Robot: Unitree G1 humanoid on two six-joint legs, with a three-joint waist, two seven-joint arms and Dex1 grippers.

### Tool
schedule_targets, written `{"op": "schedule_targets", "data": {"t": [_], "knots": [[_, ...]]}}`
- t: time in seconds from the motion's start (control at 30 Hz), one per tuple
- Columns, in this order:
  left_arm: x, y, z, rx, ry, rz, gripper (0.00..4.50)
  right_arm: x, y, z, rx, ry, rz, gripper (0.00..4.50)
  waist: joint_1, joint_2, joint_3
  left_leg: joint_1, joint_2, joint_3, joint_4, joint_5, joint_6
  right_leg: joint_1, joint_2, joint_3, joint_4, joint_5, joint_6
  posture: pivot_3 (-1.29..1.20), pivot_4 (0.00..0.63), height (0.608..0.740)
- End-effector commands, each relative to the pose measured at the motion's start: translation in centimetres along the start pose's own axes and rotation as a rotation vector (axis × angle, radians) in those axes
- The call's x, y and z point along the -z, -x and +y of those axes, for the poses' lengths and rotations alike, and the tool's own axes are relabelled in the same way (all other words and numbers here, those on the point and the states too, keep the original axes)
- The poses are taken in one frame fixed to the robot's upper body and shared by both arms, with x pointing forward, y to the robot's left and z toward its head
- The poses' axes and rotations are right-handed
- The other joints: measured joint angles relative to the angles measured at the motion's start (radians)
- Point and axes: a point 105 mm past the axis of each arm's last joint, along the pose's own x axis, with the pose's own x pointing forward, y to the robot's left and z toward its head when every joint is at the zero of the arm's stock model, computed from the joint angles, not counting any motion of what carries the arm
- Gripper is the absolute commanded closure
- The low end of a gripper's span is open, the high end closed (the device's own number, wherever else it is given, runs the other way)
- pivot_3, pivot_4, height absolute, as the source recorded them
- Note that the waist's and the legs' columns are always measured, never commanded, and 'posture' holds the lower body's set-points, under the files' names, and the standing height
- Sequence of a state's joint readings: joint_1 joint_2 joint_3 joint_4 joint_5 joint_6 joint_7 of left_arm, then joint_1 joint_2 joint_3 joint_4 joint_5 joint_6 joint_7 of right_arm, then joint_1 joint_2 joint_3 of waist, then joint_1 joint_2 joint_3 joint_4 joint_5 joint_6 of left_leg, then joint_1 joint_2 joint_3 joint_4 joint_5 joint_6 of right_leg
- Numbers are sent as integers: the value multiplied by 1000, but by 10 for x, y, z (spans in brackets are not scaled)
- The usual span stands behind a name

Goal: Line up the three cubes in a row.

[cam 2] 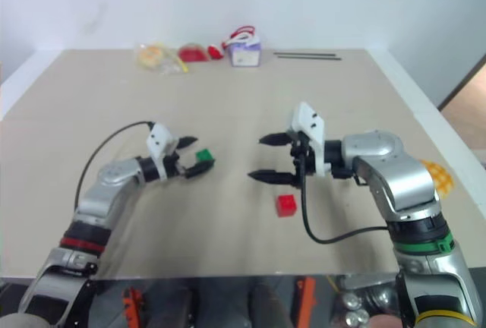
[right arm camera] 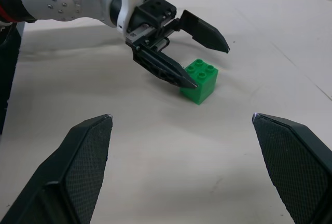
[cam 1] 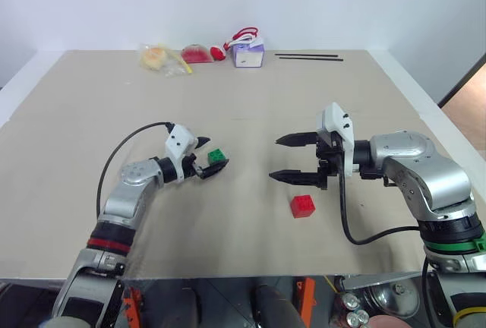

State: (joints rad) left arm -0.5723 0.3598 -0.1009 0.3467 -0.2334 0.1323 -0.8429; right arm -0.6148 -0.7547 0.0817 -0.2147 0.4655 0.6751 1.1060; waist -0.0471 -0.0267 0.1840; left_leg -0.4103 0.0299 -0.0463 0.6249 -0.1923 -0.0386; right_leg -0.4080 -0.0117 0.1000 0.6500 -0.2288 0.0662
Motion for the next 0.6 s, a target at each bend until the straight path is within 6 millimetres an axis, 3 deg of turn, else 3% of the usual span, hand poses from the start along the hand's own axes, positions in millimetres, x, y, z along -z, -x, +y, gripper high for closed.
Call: {"op": "schedule_targets", "data": {"t": [0.03, 0.13, 0.17, 0.43, 0.6], "knots": [[-4, -6, -3, 37, -33, -1, 0, -11, 4, 2, 12, 45, -17, 29, 0, 0, 0, 0, 0, 0, 0, 0, 0, 0, 0, 0, 0, 0, 0, 0, 150, 740], [0, -6, -5, 41, -31, 13, 0, -11, 5, 3, 20, 45, -14, 29, 0, 0, 0, -1, 0, 0, 0, 0, 0, -1, 0, 0, 0, 0, 0, 0, 150, 740], [1, -6, -5, 42, -30, 12, 548, -11, 6, 3, 22, 46, -15, 0, 0, 0, 0, -1, 0, 0, 0, 0, 0, -1, 0, 0, 0, 0, 0, 0, 150, 740], [-2, -5, -3, 36, -42, 1, 3163, -12, 9, 3, 35, 40, -22, 0, 0, 0, 0, -1, 0, 0, 0, 0, 0, -1, 0, 0, 0, 0, 0, 0, 150, 740], [-18, 0, -20, 161, -70, -54, 3156, -14, 18, 6, 32, 34, -29, 0, 0, 0, 0, -2, 0, -1, 0, 0, 0, -1, 0, 0, 0, 0, 0, 0, 150, 740]]}}
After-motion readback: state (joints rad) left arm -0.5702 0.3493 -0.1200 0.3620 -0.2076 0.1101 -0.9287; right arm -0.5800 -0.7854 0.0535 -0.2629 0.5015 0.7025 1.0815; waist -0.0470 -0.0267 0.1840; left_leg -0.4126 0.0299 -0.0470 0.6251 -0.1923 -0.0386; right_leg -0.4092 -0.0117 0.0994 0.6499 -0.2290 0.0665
